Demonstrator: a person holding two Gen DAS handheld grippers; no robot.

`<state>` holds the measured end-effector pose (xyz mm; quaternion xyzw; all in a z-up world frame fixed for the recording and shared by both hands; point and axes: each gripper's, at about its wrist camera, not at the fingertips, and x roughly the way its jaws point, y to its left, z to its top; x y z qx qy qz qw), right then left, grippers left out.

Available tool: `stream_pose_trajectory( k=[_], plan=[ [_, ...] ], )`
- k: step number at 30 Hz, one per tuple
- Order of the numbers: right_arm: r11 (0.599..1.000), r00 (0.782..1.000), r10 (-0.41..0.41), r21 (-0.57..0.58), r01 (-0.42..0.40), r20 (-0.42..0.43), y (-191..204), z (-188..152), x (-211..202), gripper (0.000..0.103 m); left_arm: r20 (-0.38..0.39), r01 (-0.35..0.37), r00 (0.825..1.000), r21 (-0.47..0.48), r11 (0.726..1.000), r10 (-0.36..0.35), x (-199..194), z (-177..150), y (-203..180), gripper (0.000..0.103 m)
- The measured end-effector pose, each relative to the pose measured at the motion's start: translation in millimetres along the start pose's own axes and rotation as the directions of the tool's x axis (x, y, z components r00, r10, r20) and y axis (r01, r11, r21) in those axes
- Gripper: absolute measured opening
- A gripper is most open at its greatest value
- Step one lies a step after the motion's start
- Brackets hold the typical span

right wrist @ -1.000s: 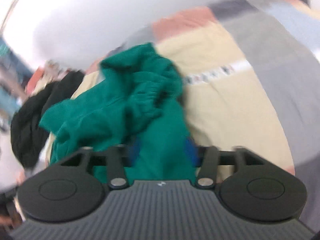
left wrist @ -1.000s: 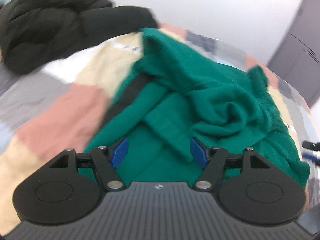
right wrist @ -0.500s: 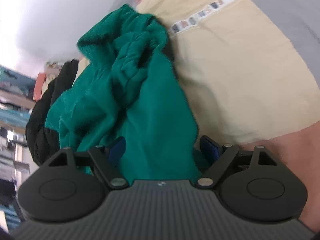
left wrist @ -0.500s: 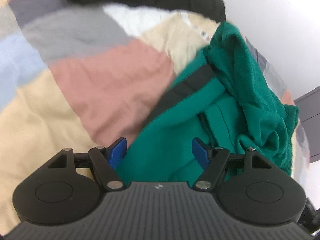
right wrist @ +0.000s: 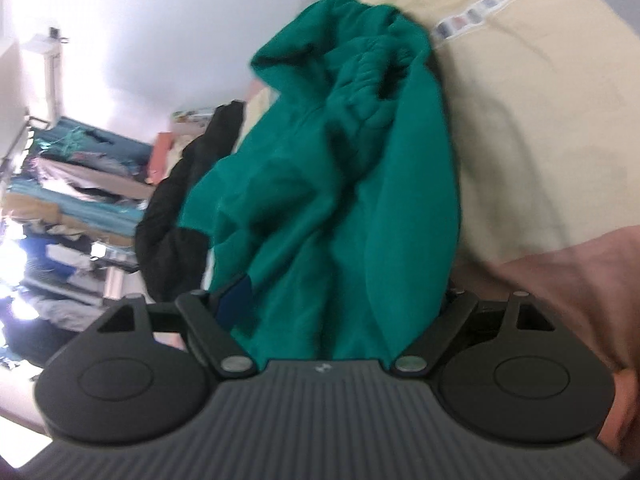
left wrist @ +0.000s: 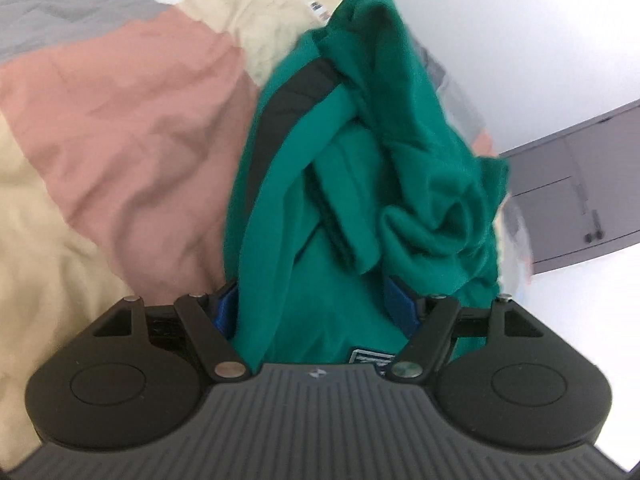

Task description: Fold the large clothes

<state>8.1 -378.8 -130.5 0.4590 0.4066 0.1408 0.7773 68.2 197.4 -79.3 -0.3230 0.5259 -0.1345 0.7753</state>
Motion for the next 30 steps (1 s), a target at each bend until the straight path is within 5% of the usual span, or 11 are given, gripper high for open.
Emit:
stream_pose_trajectory(
  k=[4, 9, 15, 19, 22, 26, 30],
  plan=[
    [0.996, 0.995, -0.091, -0.013, 0.090, -0.039, 1, -2, 15, 0.083, -0.041, -0.086, 0.996, -0.023, 0.996, 0.085, 12, -1, 7, 0.077],
    [0.962, 0.960, -0.266, -0.087, 0.258, -0.089, 1, -3, 39, 0.080, -0.073, -0.238, 0.965, 0.170, 0.956, 0.253, 37, -11, -22, 0.078],
    [0.934, 0.944, -0.309, -0.226, 0.277, -0.118, 17, -11, 51, 0.081, -0.040, -0.248, 0.963, 0.237, 0.939, 0.265, 34, -20, -33, 0.072],
    [0.901, 0.925, -0.373, -0.268, 0.342, -0.072, 24, -16, 53, 0.043, 0.000, -0.255, 0.965, 0.255, 0.933, 0.264, 25, -26, -38, 0.047],
    [0.917, 0.941, -0.335, -0.245, 0.315, -0.041, 25, -17, 40, 0.016, 0.027, -0.203, 0.979, 0.221, 0.954, 0.203, 11, -29, -37, 0.027],
    [0.980, 0.990, -0.140, -0.142, 0.141, 0.014, 22, -10, 7, 0.010, 0.075, -0.087, 0.994, 0.131, 0.988, 0.077, -21, -28, -28, 0.020],
    [0.994, 0.997, 0.035, -0.109, -0.027, 0.067, 32, -10, -20, 0.009, 0.122, 0.005, 0.992, 0.052, 0.999, -0.012, -45, -23, -31, 0.015]
  ],
)
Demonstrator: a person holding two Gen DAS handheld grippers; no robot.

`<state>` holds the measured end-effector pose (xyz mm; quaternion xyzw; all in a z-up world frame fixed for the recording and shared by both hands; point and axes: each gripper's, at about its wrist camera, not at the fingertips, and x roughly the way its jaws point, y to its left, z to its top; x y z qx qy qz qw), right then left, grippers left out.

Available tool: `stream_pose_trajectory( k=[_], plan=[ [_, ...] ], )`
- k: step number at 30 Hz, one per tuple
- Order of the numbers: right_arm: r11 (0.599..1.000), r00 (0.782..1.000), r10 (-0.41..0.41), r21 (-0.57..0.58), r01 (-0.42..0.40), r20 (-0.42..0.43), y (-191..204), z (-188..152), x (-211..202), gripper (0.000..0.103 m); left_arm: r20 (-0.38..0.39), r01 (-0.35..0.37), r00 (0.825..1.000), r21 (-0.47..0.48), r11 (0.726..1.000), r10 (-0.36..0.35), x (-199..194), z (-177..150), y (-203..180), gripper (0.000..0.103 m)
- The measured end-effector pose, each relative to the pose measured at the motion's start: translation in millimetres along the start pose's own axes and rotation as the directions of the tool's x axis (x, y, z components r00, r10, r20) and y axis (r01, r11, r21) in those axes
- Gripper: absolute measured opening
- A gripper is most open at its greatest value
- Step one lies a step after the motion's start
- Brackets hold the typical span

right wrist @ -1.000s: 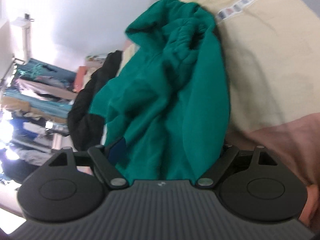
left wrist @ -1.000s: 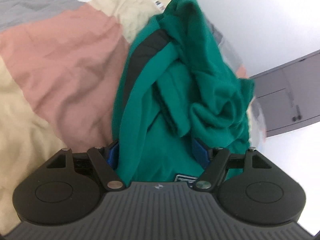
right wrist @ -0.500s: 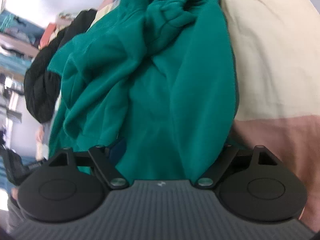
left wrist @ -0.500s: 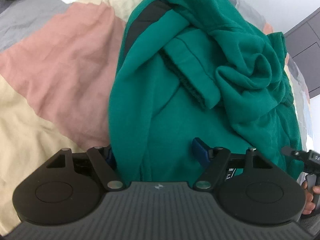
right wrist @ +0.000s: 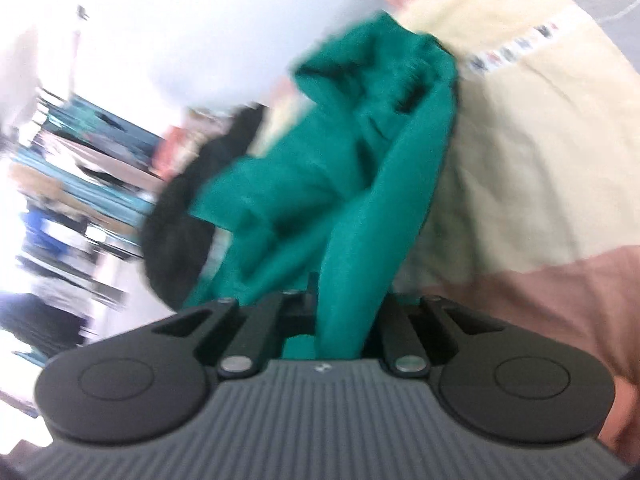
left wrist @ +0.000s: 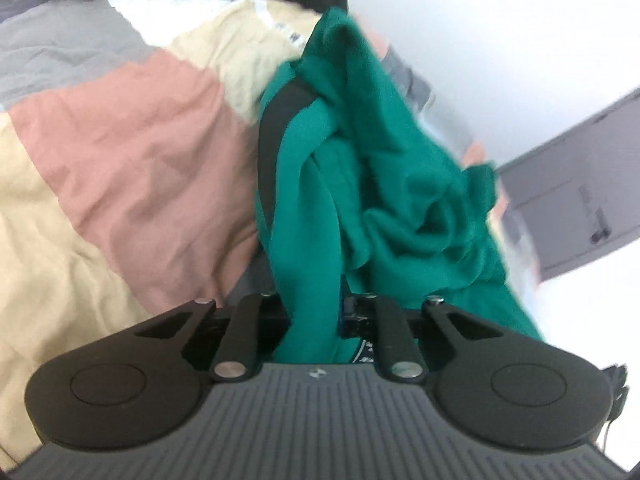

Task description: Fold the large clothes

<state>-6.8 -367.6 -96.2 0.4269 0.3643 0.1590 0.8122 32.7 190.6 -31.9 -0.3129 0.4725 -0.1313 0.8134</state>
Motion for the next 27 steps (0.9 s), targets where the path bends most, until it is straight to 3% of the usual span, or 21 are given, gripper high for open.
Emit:
stream_pose_trajectory(
  k=[6, 14, 17, 23, 27],
  plan=[
    [0.991, 0.989, 0.135, 0.007, -0.136, 0.067, 17, 10, -37, 0.008, 0.072, 0.096, 0.993, -0.052, 0.994, -0.092, -44, 10, -7, 0.009],
    [0.964, 0.948, 0.247, 0.044, -0.261, 0.198, 16, 15, -84, 0.008, 0.118, 0.231, 0.969, -0.111, 0.967, -0.218, -94, 4, 6, 0.009],
    [0.963, 0.943, 0.252, 0.042, -0.267, 0.217, 16, 12, -101, 0.008, 0.118, 0.259, 0.962, -0.113, 0.959, -0.246, -107, -5, 6, 0.009],
    [0.970, 0.954, 0.205, 0.086, -0.228, 0.218, 19, 10, -115, 0.008, 0.114, 0.288, 0.955, -0.136, 0.948, -0.274, -117, -22, 10, 0.009],
    [0.974, 0.963, 0.143, 0.139, -0.178, 0.228, 21, 25, -111, 0.008, 0.163, 0.297, 0.948, -0.136, 0.945, -0.274, -112, -7, 2, 0.010]
  ],
)
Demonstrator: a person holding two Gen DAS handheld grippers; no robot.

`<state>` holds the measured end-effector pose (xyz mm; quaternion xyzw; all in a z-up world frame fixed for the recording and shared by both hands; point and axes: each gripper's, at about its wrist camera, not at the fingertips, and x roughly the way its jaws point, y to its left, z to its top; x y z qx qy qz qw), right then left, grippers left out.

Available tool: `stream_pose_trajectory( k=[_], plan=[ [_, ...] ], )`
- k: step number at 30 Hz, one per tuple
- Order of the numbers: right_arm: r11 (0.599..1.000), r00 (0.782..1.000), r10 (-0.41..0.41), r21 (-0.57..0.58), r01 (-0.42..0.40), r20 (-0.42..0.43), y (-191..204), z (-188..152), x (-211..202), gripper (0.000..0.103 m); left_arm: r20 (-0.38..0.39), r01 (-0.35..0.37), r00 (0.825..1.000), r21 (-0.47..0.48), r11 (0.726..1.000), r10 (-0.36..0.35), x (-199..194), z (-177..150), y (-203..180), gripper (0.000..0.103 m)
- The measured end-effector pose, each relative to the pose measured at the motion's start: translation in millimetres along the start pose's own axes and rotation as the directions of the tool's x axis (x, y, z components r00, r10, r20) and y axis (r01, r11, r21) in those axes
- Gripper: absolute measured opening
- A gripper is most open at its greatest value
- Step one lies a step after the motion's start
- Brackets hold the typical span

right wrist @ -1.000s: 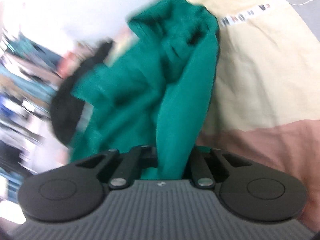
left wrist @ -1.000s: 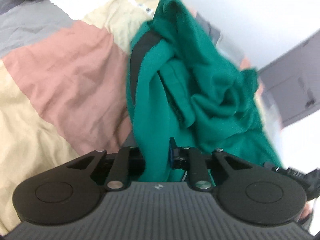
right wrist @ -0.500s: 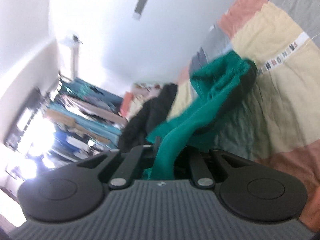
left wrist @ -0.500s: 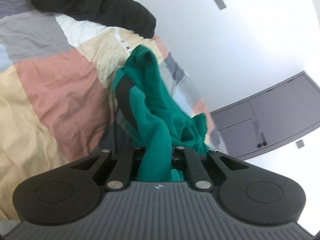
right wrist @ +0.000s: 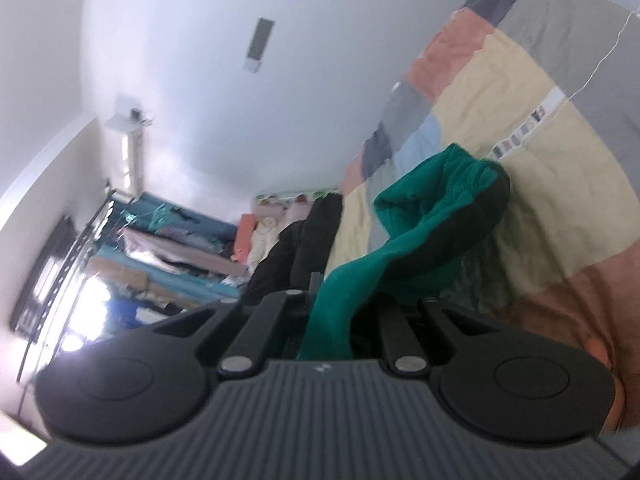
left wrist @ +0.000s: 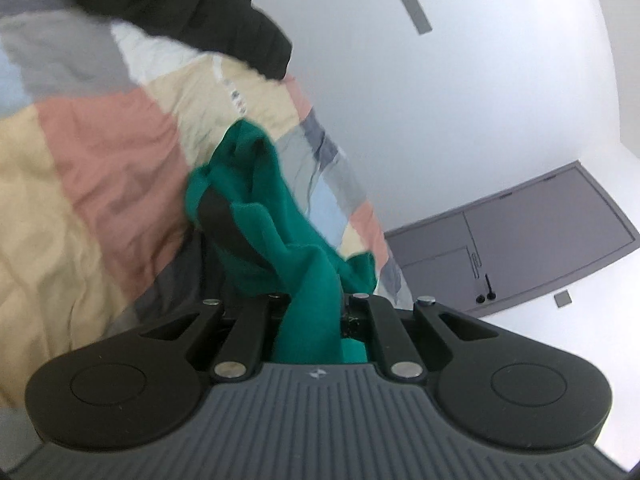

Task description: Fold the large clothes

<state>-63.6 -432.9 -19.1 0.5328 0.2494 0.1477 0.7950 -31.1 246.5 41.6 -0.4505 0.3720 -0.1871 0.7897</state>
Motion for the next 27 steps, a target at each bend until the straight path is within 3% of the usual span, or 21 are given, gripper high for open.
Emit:
stream_pose_trajectory(
  k=[6, 11, 14, 17, 21, 25, 27],
  plan=[
    [0.988, 0.991, -0.120, 0.106, 0.113, 0.065, -4, 47, 44, 0.008, 0.113, 0.019, 0.993, -0.018, 1.000, -0.016, 37, 42, -14, 0.010],
    [0.970, 0.969, -0.231, 0.093, 0.223, 0.084, 8, 84, 103, 0.008, 0.198, -0.023, 0.980, 0.015, 1.000, 0.019, 84, 85, -31, 0.011],
    [0.955, 0.952, -0.295, 0.056, 0.291, 0.084, 13, 108, 133, 0.008, 0.225, -0.007, 0.974, 0.004, 1.000, 0.006, 115, 109, -29, 0.012],
    [0.940, 0.935, -0.339, 0.088, 0.331, 0.102, -1, 128, 162, 0.008, 0.308, -0.076, 0.949, 0.015, 0.997, 0.068, 142, 131, -25, 0.011],
    [0.928, 0.922, -0.366, 0.117, 0.353, 0.124, -36, 139, 200, 0.008, 0.308, -0.061, 0.950, 0.010, 0.998, 0.055, 177, 155, -2, 0.011],
    [0.921, 0.918, -0.385, 0.114, 0.374, 0.098, -74, 140, 241, 0.008, 0.286, -0.159, 0.949, 0.056, 0.986, 0.137, 212, 167, 23, 0.011],
    [0.919, 0.921, -0.382, 0.140, 0.369, 0.081, -96, 142, 259, 0.009, 0.287, -0.162, 0.948, 0.058, 0.985, 0.139, 229, 175, 36, 0.011]
  ],
)
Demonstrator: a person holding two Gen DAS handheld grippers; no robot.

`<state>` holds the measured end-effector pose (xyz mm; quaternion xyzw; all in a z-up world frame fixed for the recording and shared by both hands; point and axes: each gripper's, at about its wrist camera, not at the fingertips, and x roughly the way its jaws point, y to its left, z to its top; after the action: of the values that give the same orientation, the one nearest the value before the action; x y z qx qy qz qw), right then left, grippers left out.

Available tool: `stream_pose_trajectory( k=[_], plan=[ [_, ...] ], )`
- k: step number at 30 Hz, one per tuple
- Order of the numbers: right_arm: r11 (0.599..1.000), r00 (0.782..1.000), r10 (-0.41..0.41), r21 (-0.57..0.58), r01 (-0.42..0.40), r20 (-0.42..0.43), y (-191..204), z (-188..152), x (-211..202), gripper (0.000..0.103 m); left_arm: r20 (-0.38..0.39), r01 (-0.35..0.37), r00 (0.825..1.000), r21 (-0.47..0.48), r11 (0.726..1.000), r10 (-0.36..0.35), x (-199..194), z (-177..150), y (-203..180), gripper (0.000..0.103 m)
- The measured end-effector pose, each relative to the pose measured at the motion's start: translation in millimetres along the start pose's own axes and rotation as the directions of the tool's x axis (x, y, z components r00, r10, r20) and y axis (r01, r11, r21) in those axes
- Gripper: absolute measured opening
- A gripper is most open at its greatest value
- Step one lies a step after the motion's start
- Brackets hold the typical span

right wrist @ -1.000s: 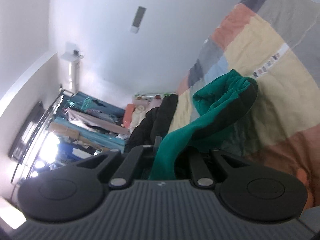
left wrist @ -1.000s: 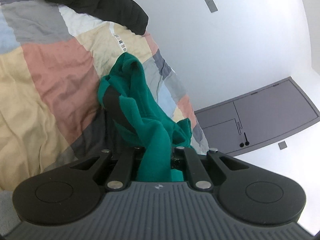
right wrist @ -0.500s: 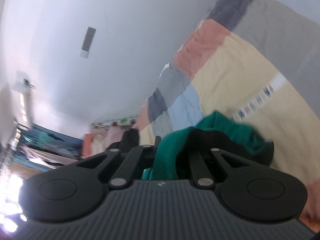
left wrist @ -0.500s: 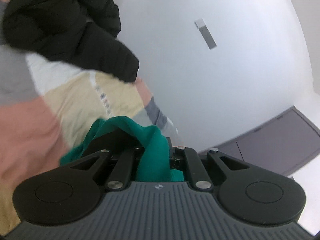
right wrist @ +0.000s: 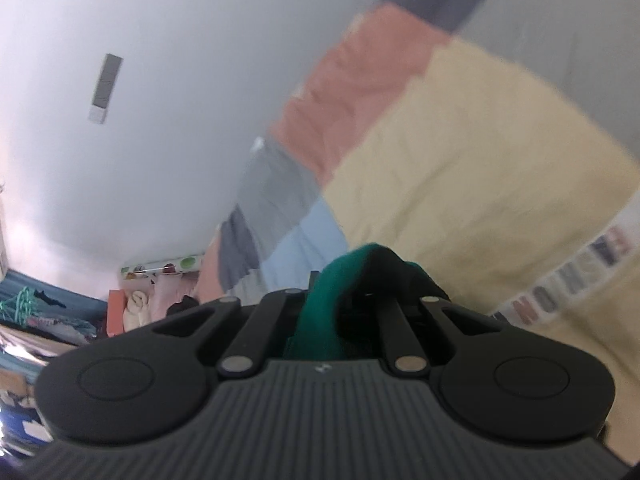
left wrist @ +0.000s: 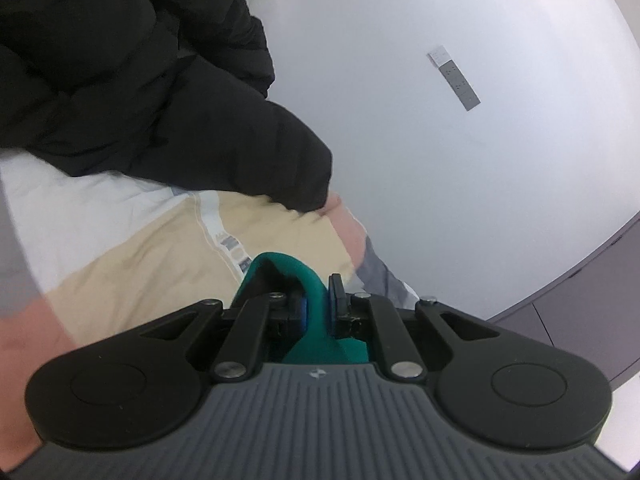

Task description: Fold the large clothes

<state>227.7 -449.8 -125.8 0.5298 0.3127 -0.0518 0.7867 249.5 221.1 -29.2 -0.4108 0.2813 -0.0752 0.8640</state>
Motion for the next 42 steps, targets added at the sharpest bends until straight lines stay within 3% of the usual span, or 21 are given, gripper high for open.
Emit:
stream_pose_trajectory(
  k=[7, 13, 14, 16, 17, 18, 19, 20, 22, 25, 28, 33, 38, 42],
  plan=[
    [0.997, 0.999, 0.015, 0.071, -0.012, -0.042, -34, 5, 53, 0.009, -0.044, -0.069, 0.997, 0.022, 0.997, 0.070, 57, -6, 27, 0.011],
    [0.997, 0.998, 0.056, 0.061, -0.053, -0.042, -37, 3, 50, 0.009, -0.036, -0.068, 0.997, 0.062, 0.996, 0.071, 51, -9, 25, 0.011],
    [0.997, 0.997, 0.065, 0.052, -0.063, -0.040, -36, 3, 45, 0.011, -0.033, -0.064, 0.997, 0.068, 0.996, 0.067, 48, -9, 23, 0.014],
    [0.996, 0.996, 0.084, 0.038, -0.083, -0.033, -31, 1, 38, 0.014, -0.052, -0.075, 0.995, 0.089, 0.993, 0.080, 40, -10, 17, 0.044],
    [0.997, 0.997, 0.078, 0.021, -0.078, -0.025, -27, 0, 31, 0.017, -0.054, -0.090, 0.994, 0.085, 0.992, 0.095, 33, -12, 14, 0.067],
    [0.998, 0.998, 0.069, -0.005, -0.069, -0.012, -22, -2, 23, 0.020, -0.038, -0.095, 0.994, 0.070, 0.993, 0.098, 24, -15, 13, 0.072],
    [0.997, 0.998, 0.062, -0.039, -0.062, 0.003, -16, -5, 13, 0.030, -0.020, -0.095, 0.995, 0.077, 0.992, 0.097, 14, -19, 10, 0.072],
    [0.995, 0.998, 0.053, -0.083, -0.051, 0.023, -9, -9, 1, 0.048, 0.006, -0.115, 0.993, 0.105, 0.988, 0.115, 3, -22, 5, 0.072],
    [0.988, 0.997, 0.045, -0.153, -0.036, 0.055, 4, -16, -20, 0.069, 0.059, -0.161, 0.986, 0.163, 0.973, 0.153, -17, -28, -7, 0.072],
    [0.971, 0.996, 0.021, -0.238, 0.002, 0.092, 15, -28, -45, 0.071, 0.104, -0.183, 0.981, 0.239, 0.954, 0.162, -47, -34, -25, 0.072],
    [0.955, 0.993, 0.031, -0.296, 0.005, 0.117, 21, -41, -73, 0.072, 0.157, -0.198, 0.976, 0.359, 0.912, 0.150, -74, -44, -50, 0.072],
    [0.884, 0.988, 0.069, -0.467, 0.003, 0.137, 39, -75, -109, 0.072, 0.159, -0.145, 0.984, 0.456, 0.878, 0.081, -105, -72, -81, 0.072],
    [0.762, 0.987, 0.104, -0.648, 0.002, 0.126, 60, -124, -130, 0.071, 0.069, -0.074, 0.997, 0.475, 0.877, 0.047, -107, -109, -89, 0.072],
    [0.683, 0.991, 0.109, -0.731, -0.018, 0.078, 69, -160, -127, 0.070, -0.009, -0.053, 0.998, 0.523, 0.851, 0.068, -91, -136, -92, 0.071]
  ],
)
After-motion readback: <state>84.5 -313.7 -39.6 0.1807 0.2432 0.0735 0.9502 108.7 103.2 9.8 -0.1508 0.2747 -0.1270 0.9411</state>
